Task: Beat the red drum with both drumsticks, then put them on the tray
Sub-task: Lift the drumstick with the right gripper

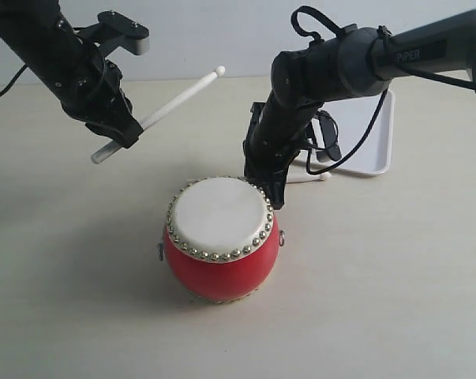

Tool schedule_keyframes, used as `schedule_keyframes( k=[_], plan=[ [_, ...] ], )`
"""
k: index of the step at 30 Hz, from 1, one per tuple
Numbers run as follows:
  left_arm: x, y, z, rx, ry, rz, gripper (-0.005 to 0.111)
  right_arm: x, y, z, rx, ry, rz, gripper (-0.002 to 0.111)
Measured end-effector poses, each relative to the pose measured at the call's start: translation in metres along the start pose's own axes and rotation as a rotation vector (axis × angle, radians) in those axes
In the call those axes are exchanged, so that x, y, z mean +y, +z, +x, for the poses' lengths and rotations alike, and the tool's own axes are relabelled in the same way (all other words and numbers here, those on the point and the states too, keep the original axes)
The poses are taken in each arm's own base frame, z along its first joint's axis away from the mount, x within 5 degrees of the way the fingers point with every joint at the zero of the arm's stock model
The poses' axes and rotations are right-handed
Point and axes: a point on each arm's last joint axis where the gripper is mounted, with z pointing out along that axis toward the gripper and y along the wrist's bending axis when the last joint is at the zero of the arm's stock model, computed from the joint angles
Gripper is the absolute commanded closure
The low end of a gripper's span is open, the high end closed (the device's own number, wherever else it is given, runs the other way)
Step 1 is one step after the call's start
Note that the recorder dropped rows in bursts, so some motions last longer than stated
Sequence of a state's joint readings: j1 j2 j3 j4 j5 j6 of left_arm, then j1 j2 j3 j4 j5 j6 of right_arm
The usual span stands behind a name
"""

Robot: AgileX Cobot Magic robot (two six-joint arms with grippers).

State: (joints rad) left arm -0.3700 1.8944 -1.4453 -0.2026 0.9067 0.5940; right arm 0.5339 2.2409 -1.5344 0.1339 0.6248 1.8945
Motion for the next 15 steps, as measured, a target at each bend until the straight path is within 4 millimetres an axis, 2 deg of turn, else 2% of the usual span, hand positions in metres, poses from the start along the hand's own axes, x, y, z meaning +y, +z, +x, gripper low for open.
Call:
schedule_keyframes(
  k=[5, 9, 15],
  plan=[
    [0.000, 0.000, -0.001, -0.007, 0.000, -0.005, 0.107, 0.008, -0.024, 0.003, -0.003, -0.043, -0.064, 0.108],
    [0.001, 0.000, -0.002, -0.018, 0.000, -0.012, 0.107, 0.015, -0.043, 0.000, -0.060, -0.143, -0.126, 0.108],
    [0.001, 0.000, -0.002, -0.019, 0.000, -0.013, 0.107, 0.017, -0.058, -0.007, -0.165, -0.278, -0.129, 0.108]
  ],
)
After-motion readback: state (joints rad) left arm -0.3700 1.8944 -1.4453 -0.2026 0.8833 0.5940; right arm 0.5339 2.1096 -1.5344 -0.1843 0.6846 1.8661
